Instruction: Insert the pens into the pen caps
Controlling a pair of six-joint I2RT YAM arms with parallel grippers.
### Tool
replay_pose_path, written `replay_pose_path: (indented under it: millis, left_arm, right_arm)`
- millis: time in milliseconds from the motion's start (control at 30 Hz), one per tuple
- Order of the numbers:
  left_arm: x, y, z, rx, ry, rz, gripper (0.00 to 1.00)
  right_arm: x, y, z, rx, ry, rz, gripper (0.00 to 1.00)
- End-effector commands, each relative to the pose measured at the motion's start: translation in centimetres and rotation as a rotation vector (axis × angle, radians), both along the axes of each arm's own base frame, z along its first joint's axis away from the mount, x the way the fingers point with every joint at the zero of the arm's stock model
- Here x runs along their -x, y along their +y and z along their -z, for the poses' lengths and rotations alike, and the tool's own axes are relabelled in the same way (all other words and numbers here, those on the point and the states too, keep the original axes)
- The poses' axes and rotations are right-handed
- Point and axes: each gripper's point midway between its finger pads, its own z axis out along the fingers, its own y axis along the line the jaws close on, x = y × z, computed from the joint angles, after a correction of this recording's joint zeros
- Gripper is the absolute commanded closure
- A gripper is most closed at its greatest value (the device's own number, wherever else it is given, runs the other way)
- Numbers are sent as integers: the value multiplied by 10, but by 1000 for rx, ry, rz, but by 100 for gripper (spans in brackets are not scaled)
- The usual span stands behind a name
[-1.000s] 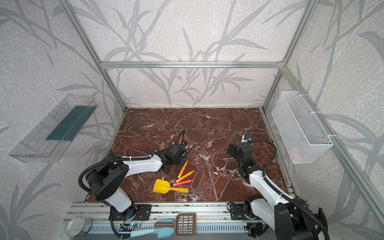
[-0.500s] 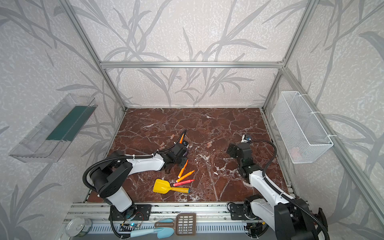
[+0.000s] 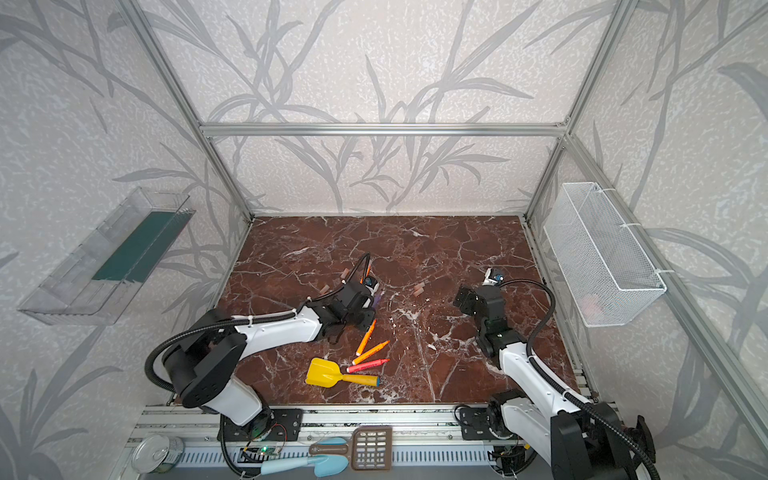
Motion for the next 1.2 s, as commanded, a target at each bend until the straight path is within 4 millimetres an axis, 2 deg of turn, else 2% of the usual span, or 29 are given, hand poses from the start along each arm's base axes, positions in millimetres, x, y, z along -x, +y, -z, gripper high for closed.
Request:
replay_pose_path:
  millis: [0,133,233,333,400,500,567,767,933,1167]
  left_arm:
    - [1,-10,-35,108,-65,37,100]
    - [13,-20,-59,288,-146,97,100]
    - [26,-29,-76,406,-166,159,100]
    - [33,-36,-86,467,-167,203,100]
    - [33,-39,-88,479,-162,213,100]
    - [34,-45,-89,495,-148,229,100]
    - [36,-49,-90,512,-141,249,100]
    - [46,-63,-92,573,-119,334,100]
    - [52,-74,-91,588,-103,406,100]
    - [55,-83,-84,527,-119,443,100]
  right_arm:
    - [-4,-3,-5,10,-17,16,7]
    - [-5,4,-9,2,-22,-27,7]
    - [2,22,-19,-118,-28,-86,7]
    - [11,72,-47,-292,-145,-276,7]
    - [25,110,-65,-307,-184,-382,8]
    - [48,152,-88,-285,-233,-498,7]
    - [60,170,-98,-311,-261,-567,8]
    - [72,185,-105,-436,-265,-612,10]
    - [67,184,-99,-468,-250,-576,13]
    - [55,196,-94,-472,-213,-569,15]
